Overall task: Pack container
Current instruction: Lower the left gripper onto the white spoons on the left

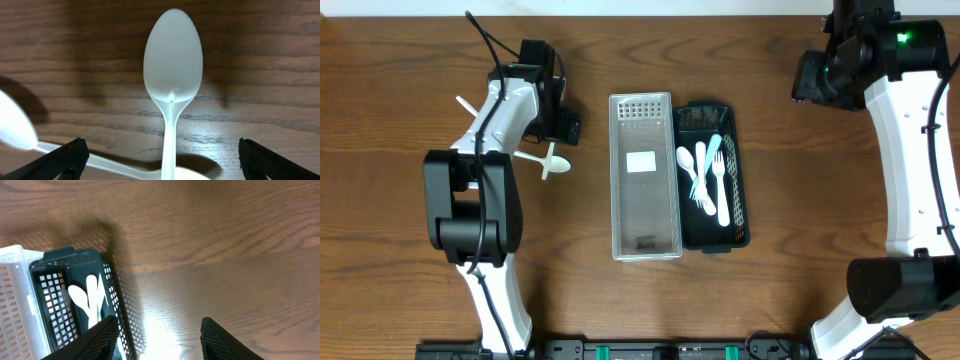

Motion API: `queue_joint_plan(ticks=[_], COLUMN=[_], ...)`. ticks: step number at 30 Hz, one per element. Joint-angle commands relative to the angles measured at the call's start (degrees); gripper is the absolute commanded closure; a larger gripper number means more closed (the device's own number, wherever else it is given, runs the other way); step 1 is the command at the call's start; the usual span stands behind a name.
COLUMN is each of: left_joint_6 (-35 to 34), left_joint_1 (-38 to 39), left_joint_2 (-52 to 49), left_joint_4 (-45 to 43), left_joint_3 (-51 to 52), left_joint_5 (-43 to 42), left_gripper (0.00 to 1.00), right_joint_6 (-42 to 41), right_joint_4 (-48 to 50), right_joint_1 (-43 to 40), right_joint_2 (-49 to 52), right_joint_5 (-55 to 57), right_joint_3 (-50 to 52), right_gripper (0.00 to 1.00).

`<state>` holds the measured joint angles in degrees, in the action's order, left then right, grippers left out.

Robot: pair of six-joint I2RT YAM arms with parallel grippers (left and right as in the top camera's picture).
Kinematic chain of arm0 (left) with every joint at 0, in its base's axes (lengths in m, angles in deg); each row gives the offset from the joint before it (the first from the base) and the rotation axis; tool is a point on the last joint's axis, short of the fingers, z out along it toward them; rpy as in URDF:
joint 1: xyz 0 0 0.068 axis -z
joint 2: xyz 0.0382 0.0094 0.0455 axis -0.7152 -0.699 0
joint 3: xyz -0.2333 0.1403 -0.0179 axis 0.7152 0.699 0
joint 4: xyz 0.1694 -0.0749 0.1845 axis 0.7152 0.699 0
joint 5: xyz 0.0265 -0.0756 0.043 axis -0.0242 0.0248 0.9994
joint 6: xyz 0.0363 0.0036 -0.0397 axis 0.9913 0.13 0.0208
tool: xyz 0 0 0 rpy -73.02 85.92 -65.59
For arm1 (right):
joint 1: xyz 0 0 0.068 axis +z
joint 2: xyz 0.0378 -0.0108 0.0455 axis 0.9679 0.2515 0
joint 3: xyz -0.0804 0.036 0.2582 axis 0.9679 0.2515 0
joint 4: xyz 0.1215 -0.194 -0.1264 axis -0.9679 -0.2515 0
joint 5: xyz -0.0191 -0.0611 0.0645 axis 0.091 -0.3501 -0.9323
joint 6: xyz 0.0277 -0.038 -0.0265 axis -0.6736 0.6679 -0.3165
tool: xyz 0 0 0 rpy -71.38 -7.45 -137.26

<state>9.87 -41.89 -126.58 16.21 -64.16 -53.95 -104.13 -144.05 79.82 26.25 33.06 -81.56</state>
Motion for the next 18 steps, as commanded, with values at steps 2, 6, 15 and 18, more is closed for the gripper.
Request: queue_joint_plan(ticks=[2, 6, 15, 18], left_joint_6=[1.5, 1.5, 1.9, 1.9], left_joint_1=[-1.9, -2.6, -2.7, -2.7], left_joint_2=[-2.4, -2.9, -4.1, -4.7], left_joint_4=[-0.1, -0.7, -1.6, -1.5], left_joint_3=[-0.1, -0.1, 0.0, 0.0], left_joint_5=[-2.8, -2.8, -2.6, -2.7], left_gripper=[0.02, 0.02, 0.01, 0.01], right_joint_6=[0.0, -0.2, -0.9, -0.9], right_joint_4=[-0.3, -0.2, -0.1, -0.1], right_joint_1=[-0.4, -0.5, -0.6, -0.6], right_joint_2=[-0.2, -0.2, -0.2, -0.2], right_joint_5=[0.4, 0.4, 0.4, 0.4], right_joint_3=[-0.7, -0.7, -0.7, -0.7], right_gripper=[0.44, 0.44, 0.44, 0.43])
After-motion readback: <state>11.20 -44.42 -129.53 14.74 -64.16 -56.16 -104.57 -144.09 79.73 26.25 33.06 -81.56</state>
